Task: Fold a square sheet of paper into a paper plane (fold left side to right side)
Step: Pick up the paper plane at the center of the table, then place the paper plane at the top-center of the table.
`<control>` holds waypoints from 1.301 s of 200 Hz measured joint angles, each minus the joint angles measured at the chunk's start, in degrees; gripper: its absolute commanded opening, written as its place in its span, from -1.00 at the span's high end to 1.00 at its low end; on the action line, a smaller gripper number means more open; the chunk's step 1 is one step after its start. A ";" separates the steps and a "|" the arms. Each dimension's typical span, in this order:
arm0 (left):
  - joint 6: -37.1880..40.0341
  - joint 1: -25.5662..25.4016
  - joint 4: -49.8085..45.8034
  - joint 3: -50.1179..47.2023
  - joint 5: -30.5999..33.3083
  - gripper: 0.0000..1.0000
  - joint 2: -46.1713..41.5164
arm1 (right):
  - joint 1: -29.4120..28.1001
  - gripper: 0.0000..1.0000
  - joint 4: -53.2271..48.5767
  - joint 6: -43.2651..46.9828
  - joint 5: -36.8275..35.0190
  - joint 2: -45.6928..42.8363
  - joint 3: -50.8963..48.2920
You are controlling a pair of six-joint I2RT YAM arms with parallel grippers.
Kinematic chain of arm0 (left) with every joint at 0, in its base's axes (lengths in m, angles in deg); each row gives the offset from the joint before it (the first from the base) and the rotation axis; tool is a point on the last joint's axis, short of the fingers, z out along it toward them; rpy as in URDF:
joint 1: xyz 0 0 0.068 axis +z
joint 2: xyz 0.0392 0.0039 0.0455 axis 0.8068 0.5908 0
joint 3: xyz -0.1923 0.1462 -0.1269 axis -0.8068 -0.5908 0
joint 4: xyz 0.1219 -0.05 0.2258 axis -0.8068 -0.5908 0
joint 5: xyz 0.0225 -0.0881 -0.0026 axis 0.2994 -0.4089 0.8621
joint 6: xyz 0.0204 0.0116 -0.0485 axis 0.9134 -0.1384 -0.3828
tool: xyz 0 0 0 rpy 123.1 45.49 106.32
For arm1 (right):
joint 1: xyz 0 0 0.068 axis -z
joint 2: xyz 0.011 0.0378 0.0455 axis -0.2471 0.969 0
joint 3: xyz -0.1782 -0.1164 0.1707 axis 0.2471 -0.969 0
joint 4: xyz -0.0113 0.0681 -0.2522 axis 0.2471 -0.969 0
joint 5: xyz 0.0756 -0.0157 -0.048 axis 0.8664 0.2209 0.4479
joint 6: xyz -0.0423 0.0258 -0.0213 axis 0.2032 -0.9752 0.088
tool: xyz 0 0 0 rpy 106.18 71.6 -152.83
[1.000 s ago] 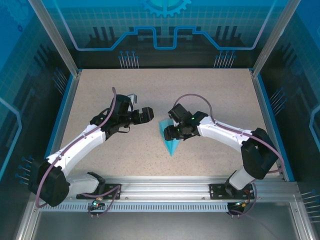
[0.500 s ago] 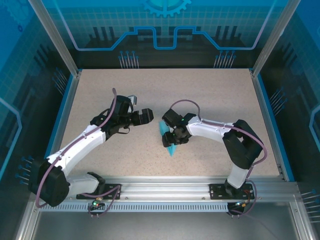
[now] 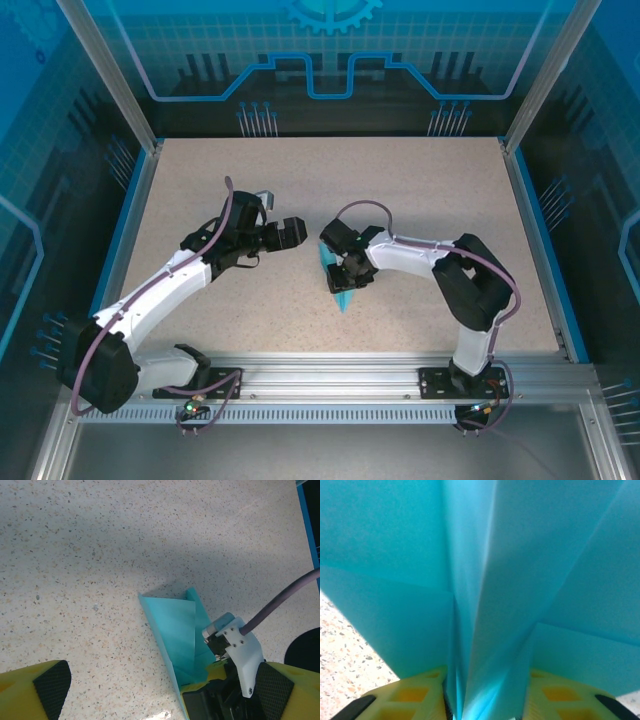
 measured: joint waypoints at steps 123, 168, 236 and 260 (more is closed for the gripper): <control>4.74 0.07 -2.91 0.09 1.49 -0.97 -2.45 | 9.33 0.88 -13.92 -0.83 -0.26 9.90 25.44; 4.96 0.07 -3.52 0.11 1.51 -0.97 -2.47 | 14.53 0.88 -19.78 1.57 -1.68 22.84 42.58; 4.96 0.07 -3.67 0.13 1.49 -0.98 -2.47 | 16.28 0.83 -26.27 4.09 -3.19 35.08 57.75; 4.96 0.07 -4.07 0.13 1.49 -0.98 -2.47 | 16.33 0.80 -27.23 4.55 -3.15 35.80 58.82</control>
